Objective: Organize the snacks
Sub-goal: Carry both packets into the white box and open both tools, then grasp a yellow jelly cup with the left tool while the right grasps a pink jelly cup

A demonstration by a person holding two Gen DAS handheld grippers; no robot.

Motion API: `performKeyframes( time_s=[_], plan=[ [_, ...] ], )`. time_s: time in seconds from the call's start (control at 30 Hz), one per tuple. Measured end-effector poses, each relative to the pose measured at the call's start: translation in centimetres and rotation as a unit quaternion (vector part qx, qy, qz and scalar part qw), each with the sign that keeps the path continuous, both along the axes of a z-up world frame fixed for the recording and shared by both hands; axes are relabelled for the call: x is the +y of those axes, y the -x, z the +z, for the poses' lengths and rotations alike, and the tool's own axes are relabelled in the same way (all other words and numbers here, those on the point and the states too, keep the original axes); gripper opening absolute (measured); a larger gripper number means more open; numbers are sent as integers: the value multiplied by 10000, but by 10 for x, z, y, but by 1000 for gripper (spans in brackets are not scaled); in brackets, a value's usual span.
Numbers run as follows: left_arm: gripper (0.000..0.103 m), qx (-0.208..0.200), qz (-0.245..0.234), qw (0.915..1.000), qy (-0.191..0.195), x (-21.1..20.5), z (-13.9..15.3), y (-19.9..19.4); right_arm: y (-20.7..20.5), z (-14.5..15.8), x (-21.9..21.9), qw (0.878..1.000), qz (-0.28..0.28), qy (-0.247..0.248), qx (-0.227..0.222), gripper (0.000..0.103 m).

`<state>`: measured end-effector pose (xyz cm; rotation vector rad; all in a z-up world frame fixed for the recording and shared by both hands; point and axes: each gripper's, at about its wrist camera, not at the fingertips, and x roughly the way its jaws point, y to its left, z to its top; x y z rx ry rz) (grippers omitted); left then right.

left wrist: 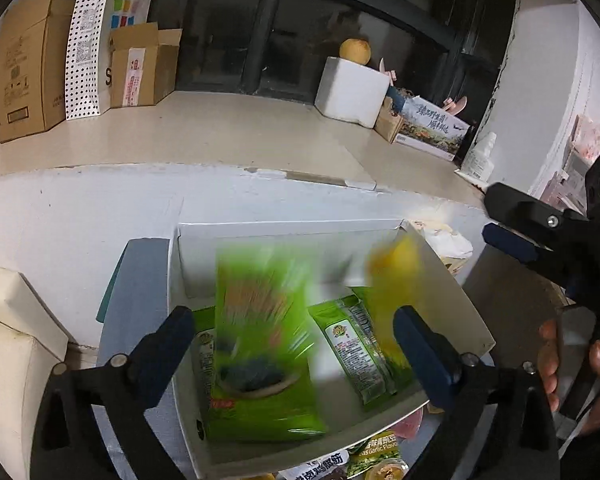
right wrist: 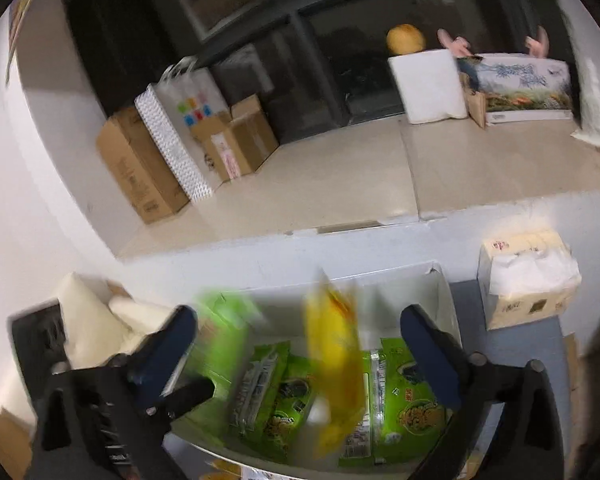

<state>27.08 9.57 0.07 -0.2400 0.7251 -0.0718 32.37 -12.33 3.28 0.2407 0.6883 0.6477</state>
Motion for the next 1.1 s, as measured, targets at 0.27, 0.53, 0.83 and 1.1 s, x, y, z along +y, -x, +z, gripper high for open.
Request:
performKeyframes(
  time_s=[0.27,0.53,0.83,1.1],
  plan=[
    [103,-168,92,9997,-163,-3,3,31,34,11,-34,9994,-25,149,-323,103],
    [103,-727,-263,9963,-380,-28,8,115,116,15,-71,9926,396,-26,-1150,103],
    [103,-205,-154,9991,-344,-59,-43,198,164,-83,-107,9933,-76,1050,-484,103],
    [103,83,-91,9997,-201,-58,-65,210,115,-142,-106,9872,-41,1581,212,103]
  ],
)
